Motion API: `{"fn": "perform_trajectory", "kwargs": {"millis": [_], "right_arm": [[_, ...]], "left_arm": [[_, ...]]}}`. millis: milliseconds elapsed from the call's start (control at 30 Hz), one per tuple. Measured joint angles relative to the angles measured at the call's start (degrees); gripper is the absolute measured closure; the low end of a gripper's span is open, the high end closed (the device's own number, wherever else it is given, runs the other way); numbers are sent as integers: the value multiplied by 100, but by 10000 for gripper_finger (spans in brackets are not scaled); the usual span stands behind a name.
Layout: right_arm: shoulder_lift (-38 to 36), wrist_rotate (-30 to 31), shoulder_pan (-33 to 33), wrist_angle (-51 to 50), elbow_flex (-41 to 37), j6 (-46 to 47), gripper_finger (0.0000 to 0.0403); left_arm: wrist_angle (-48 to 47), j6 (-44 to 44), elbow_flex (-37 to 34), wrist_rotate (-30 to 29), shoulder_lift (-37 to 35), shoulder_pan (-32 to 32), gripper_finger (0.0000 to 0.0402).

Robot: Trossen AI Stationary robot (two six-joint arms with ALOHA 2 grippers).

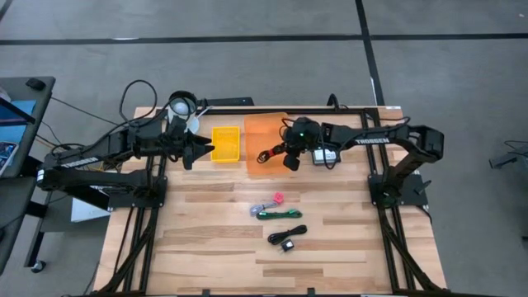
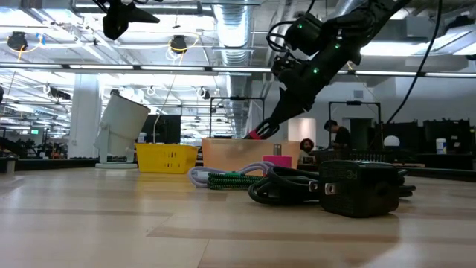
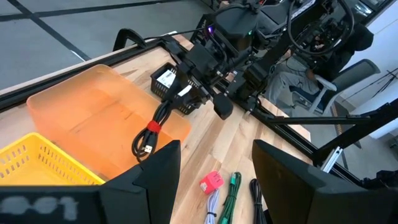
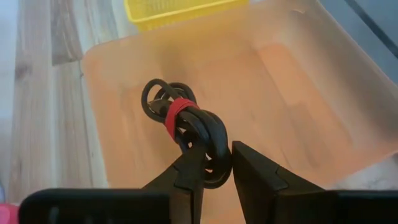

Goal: Pick and place items into bin
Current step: Put the top black USB cable into the orange bin, then put the black USB cable into the orange bin

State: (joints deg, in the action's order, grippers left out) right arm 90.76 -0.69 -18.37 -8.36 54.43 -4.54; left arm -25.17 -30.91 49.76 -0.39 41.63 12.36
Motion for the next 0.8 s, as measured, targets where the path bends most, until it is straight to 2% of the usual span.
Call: {"fn": "perform_trajectory", "kwargs": {"millis": [167, 533, 667, 800], "right_arm": [[0, -118, 2, 8, 0, 2, 309], [0, -352, 35, -96, 202, 147, 199], [-141, -655, 184, -685, 649, 81, 174], [-389, -696, 537, -1602, 1073, -312, 168]], "left_arm": [[0, -1, 0, 1, 2, -2, 212], [-2, -3, 0, 1, -1, -2, 212], [-2, -3, 0, 1, 1, -2, 212], [-2, -5, 0, 1, -1, 0, 212]]}}
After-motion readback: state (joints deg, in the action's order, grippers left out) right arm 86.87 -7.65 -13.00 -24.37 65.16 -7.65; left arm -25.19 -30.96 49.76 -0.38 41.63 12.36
